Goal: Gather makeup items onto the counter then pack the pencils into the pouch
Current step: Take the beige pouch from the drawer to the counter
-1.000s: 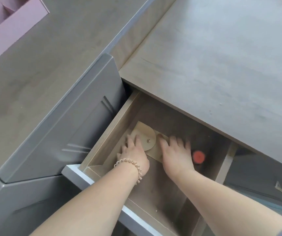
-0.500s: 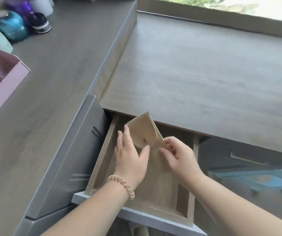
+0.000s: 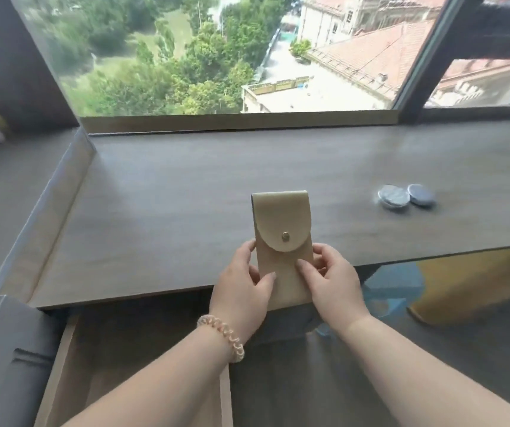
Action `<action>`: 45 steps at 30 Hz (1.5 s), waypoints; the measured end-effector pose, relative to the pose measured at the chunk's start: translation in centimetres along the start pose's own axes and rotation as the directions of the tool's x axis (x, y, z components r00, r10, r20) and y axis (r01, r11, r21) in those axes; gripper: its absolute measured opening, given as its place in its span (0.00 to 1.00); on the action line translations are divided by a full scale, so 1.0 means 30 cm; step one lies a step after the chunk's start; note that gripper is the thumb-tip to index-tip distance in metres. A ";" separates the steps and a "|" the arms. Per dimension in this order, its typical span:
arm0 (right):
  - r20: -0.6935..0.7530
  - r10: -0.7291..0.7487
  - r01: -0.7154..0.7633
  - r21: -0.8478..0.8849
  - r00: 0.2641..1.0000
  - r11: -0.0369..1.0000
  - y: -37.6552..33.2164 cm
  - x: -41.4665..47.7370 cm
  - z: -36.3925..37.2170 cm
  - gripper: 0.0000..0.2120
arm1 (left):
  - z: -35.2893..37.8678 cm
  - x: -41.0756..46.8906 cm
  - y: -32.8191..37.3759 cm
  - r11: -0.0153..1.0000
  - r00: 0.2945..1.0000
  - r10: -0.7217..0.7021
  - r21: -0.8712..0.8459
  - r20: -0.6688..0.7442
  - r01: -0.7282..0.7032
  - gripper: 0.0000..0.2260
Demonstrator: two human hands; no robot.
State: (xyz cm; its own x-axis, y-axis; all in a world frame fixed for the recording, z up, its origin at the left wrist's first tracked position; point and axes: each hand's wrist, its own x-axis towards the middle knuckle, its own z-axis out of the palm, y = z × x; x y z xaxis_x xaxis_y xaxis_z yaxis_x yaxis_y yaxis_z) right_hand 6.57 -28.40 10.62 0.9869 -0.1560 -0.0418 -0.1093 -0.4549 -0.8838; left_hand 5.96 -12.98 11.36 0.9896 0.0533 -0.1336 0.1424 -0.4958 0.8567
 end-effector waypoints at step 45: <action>-0.056 0.178 -0.178 -0.570 0.982 0.802 0.936 1.122 -1.445 0.30 | 1.725 0.862 0.904 0.973 0.892 -0.156 0.220 0.424 0.066 0.20</action>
State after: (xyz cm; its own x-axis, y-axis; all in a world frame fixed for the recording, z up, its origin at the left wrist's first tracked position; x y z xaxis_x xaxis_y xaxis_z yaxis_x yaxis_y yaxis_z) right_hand 31.58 -84.45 4.59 0.9433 -0.2835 -0.1726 -0.3312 -0.8368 -0.4360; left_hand 34.36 -69.90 5.36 0.8517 -0.2429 -0.4643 0.1989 -0.6699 0.7153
